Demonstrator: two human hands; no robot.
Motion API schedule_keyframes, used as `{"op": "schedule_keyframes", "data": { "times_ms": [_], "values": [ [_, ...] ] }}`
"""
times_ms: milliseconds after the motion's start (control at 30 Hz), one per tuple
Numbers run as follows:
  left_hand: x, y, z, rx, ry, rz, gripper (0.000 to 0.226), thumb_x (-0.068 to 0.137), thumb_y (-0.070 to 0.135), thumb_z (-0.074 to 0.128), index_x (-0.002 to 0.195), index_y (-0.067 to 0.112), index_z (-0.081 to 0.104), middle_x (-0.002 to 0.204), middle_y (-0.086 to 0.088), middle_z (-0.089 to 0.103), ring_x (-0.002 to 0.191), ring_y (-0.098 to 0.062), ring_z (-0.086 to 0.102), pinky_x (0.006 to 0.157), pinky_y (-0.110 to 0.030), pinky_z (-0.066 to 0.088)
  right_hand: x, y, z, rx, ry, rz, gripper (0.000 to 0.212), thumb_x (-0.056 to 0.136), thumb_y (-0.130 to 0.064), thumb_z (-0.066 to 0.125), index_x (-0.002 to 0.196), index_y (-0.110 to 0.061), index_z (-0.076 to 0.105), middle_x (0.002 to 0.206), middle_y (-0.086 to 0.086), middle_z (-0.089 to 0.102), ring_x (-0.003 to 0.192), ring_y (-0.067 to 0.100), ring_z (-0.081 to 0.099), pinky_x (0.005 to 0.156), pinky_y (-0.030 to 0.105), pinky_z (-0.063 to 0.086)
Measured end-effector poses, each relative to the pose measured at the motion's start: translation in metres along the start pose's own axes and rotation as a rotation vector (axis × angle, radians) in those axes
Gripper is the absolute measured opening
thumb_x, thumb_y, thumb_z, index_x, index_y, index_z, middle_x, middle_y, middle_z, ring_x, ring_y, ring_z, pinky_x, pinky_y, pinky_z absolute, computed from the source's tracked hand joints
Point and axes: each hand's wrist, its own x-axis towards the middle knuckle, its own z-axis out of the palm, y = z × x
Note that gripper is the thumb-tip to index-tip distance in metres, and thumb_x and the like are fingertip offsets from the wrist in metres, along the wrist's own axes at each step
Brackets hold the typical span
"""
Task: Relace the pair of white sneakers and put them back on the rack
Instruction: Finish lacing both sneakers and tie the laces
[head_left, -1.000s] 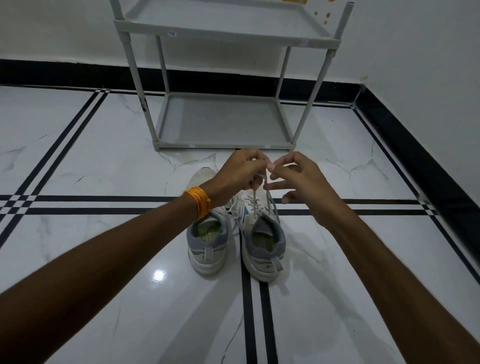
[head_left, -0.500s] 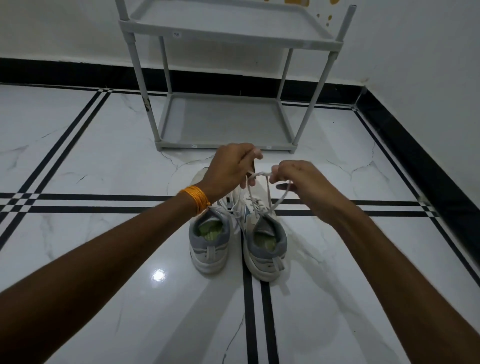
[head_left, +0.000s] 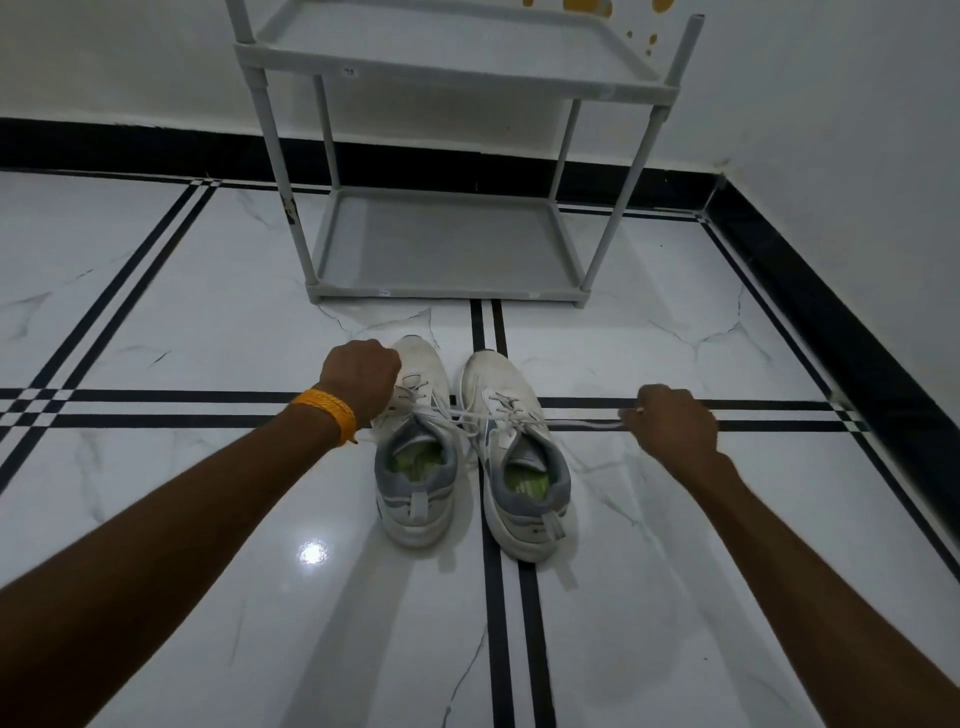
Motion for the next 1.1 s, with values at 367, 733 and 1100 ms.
{"op": "schedule_keyframes", "data": {
  "times_ms": [367, 733, 1100],
  "values": [
    [-0.009, 0.09, 0.014, -0.723, -0.033, 0.224, 0.017, 0.089, 0.016, 0.058, 0.098, 0.006, 0.069, 0.097, -0.014, 0.072, 0.091, -0.031, 0.066, 0.075, -0.034, 0.049, -0.031, -0.065, -0.007, 0.6, -0.389, -0.26, 0.002, 0.082, -0.008, 0.072, 0.083, -0.01, 0.072, 0.089, 0.011, 0.074, 0.083, 0.024, 0.072, 0.078, 0.042, 0.061],
    [-0.01, 0.079, 0.014, -0.898, 0.125, 0.003, 0.034, 0.08, 0.028, 0.066, 0.061, 0.0, 0.063, 0.057, -0.018, 0.06, 0.054, -0.029, 0.054, 0.054, -0.035, 0.042, -0.038, -0.067, 0.016, 0.408, -0.005, -0.363, 0.009, 0.094, -0.013, 0.053, 0.09, -0.013, 0.061, 0.082, 0.006, 0.071, 0.071, 0.021, 0.063, 0.063, 0.034, 0.051],
    [-0.026, 0.084, 0.009, -0.297, 0.069, 0.268, 0.014, 0.083, 0.004, 0.054, 0.071, 0.012, 0.056, 0.082, -0.019, 0.066, 0.078, -0.036, 0.062, 0.06, -0.035, 0.039, -0.043, -0.051, 0.035, 0.147, -0.011, -0.327, 0.02, 0.088, -0.009, 0.058, 0.102, -0.017, 0.071, 0.095, 0.005, 0.074, 0.088, 0.025, 0.066, 0.07, 0.026, 0.043]
  ]
}}
